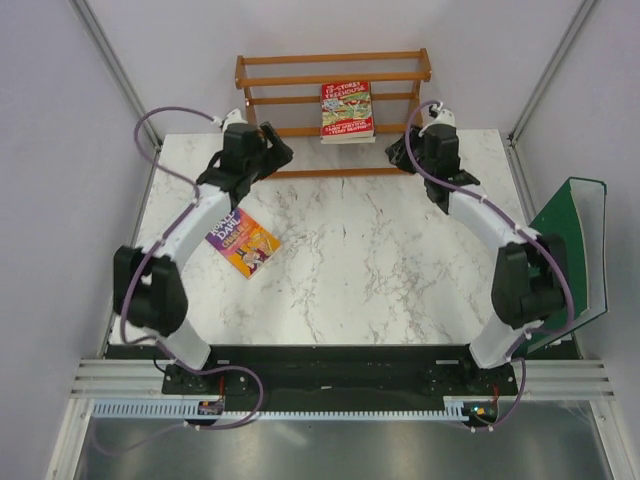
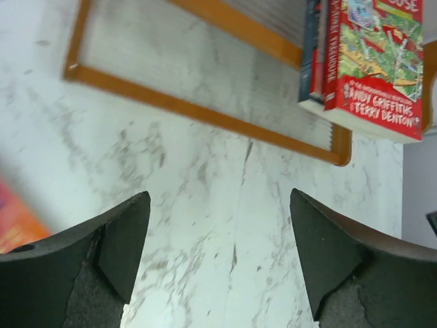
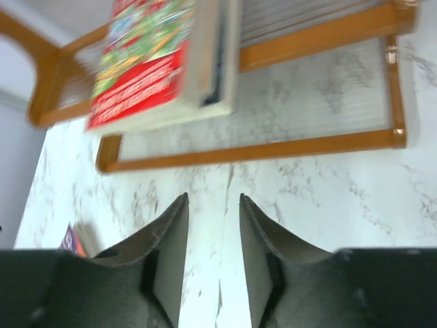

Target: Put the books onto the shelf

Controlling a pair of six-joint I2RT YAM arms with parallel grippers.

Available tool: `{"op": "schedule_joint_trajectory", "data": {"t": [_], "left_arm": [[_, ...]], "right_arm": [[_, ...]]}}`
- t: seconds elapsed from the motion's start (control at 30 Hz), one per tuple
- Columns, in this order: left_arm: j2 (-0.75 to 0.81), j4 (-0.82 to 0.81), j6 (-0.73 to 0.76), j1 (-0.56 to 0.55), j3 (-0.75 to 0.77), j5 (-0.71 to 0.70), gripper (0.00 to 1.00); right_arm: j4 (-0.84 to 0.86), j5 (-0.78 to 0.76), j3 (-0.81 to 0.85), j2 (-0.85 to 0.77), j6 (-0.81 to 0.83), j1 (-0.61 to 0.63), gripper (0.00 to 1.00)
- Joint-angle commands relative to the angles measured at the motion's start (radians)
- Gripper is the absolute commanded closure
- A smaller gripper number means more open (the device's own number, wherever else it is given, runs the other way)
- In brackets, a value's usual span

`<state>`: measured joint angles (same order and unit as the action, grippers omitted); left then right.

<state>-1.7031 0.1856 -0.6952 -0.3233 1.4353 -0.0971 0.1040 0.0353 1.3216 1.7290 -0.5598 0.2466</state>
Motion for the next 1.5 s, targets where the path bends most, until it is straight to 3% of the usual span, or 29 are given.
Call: {"op": "schedule_joint_trajectory", "data": {"t": [0.0, 0.03, 0.2, 0.47, 0.77, 0.97, 1.13, 1.33, 1.47], "left_arm": [[0.244, 0.164, -0.073, 0.03, -0.209, -0.185, 0.09], [0.272, 0.196, -0.095, 0.041, -0.292, -0.188, 0.08], [0.402, 0.302, -0.208, 0.127, -0.496, -0.129, 0.04], [0.419, 0.345, -0.233, 0.22, -0.654, 0.006, 0.02], [0.332, 0.315, -0.171, 0.286, -0.684, 0.08, 0.02], [0.264, 0.259, -0.167, 0.291, -0.72, 0.094, 0.02], [0.212, 0.216, -0.165, 0.291, -0.739, 0.119, 0.02], [0.22, 0.213, -0.122, 0.291, -0.719, 0.137, 0.03], [0.278, 0.225, -0.077, 0.291, -0.705, 0.164, 0.04]], "right_arm": [[-0.085, -0.011, -0.1, -0.17, 0.149, 0.161, 0.49], [-0.09, 0.001, -0.122, -0.174, 0.149, 0.225, 0.39], [-0.032, 0.115, -0.202, -0.056, 0.036, 0.344, 0.27], [0.141, 0.28, -0.059, 0.314, -0.081, 0.467, 0.21], [0.289, 0.325, 0.01, 0.483, -0.209, 0.488, 0.2], [0.295, 0.35, 0.083, 0.572, -0.25, 0.537, 0.22], [0.324, 0.39, 0.134, 0.622, -0.287, 0.571, 0.35], [0.445, 0.403, 0.073, 0.583, -0.334, 0.58, 0.76], [0.482, 0.382, -0.017, 0.505, -0.333, 0.566, 0.86]]}}
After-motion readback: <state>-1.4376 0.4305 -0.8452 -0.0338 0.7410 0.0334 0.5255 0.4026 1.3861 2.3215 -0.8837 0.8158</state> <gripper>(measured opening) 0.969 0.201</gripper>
